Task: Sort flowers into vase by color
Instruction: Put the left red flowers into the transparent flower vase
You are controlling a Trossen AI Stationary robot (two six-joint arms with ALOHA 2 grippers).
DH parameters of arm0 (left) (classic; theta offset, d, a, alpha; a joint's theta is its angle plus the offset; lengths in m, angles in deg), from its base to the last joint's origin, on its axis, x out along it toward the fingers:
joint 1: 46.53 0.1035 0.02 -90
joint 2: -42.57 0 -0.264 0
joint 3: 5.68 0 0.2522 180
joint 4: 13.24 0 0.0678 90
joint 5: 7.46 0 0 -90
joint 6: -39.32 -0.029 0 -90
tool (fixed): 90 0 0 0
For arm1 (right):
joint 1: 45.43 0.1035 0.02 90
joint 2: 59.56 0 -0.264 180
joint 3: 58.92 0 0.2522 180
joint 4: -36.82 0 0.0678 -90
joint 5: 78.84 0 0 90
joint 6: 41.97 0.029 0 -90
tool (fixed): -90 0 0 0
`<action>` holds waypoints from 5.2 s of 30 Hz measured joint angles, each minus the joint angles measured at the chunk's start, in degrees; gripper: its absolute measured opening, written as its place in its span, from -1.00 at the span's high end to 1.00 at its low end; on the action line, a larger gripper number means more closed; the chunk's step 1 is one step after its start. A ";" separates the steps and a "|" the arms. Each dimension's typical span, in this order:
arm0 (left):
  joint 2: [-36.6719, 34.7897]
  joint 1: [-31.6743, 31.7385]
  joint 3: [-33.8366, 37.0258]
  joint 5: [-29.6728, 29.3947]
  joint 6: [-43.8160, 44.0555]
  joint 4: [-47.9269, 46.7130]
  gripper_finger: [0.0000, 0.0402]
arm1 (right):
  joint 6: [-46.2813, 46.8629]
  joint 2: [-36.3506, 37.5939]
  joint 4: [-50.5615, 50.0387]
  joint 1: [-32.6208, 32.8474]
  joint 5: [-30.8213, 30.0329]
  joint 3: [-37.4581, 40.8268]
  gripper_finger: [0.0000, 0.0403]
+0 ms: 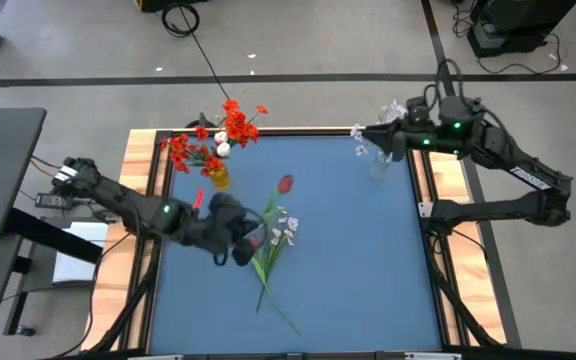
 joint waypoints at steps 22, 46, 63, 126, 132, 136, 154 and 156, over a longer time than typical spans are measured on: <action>1.04 24.21 -0.23 34.90 -37.16 52.26 1.00 | -20.77 -11.44 16.53 21.83 -6.14 -0.02 0.01; 2.16 24.39 -0.21 41.47 -38.00 54.37 1.00 | -21.12 -23.30 37.73 24.24 -5.18 -0.04 0.25; 2.14 24.16 -0.23 40.87 -38.51 53.19 1.00 | -20.48 -22.95 39.71 26.06 -12.13 -0.04 0.92; 0.54 25.01 -0.21 35.27 -33.69 38.36 0.48 | -36.92 15.44 36.89 5.83 -56.35 43.76 0.87; 0.54 25.00 -0.21 35.28 -31.69 38.34 0.48 | -30.48 12.90 33.72 4.81 -57.09 43.76 0.82; 0.54 24.67 -0.21 35.25 -31.86 38.33 0.48 | -26.85 11.39 31.16 4.11 -59.13 43.76 0.82; 0.57 25.22 -0.21 34.23 -30.45 32.68 0.48 | -5.39 8.93 19.34 1.45 -52.51 43.42 0.31; 0.57 24.96 -0.21 34.26 -28.66 31.13 0.48 | -2.02 10.19 15.94 1.64 -50.70 41.78 0.25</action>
